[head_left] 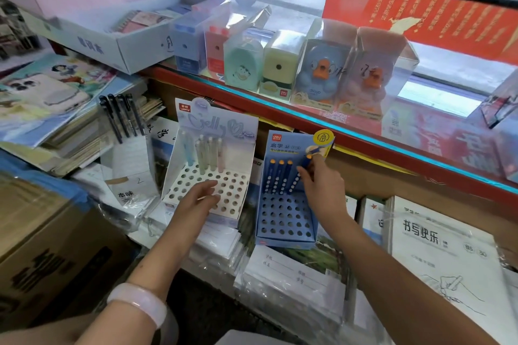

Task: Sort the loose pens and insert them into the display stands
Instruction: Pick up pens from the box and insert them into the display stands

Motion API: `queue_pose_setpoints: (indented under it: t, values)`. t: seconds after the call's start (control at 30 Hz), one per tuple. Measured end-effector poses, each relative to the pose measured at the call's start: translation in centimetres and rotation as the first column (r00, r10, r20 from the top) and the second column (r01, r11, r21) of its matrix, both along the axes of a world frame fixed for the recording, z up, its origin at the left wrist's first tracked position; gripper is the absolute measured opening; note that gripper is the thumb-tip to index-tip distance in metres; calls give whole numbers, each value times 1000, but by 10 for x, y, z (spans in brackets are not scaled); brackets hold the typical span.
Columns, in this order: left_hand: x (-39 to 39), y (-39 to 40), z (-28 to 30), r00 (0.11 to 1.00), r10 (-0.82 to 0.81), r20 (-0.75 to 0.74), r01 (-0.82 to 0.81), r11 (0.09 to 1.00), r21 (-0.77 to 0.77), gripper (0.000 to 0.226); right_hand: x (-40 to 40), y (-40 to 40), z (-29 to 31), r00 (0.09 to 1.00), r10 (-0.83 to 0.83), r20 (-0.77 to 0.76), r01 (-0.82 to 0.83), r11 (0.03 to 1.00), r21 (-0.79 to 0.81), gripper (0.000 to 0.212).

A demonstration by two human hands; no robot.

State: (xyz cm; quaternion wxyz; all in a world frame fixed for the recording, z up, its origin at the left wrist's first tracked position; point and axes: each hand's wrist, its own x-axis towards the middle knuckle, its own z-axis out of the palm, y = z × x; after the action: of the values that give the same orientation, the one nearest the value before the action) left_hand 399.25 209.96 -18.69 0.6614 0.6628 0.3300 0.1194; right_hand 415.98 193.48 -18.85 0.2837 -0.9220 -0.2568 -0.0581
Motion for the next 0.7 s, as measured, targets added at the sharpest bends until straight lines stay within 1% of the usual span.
queue_pose_setpoints:
  t: [0.13,0.27,0.47,0.57,0.63,0.7]
  values:
    - [0,-3,1,1000,-16,1,16,1000,3,33,2,4,-1,1000,6,1,-6,997,-79,21]
    - [1,-5,4,998,-58,2,58,998,26,31,0,7,-1,994,66,-84,-80,981,-175,19]
    - [1,-1,7,996,-92,-11,92,995,44,29,-3,10,-1,990,35,-135,-58,984,-166,18]
    - [1,20,14,981,-185,-60,191,973,127,27,-10,8,-2,983,3,-185,-23,994,-108,18]
    - [-2,45,16,952,-272,-136,296,933,204,27,-23,2,-4,987,-43,-153,40,999,-19,21]
    - [-9,75,13,897,-375,-234,427,873,235,26,-43,-4,-12,991,-88,-105,95,993,65,23]
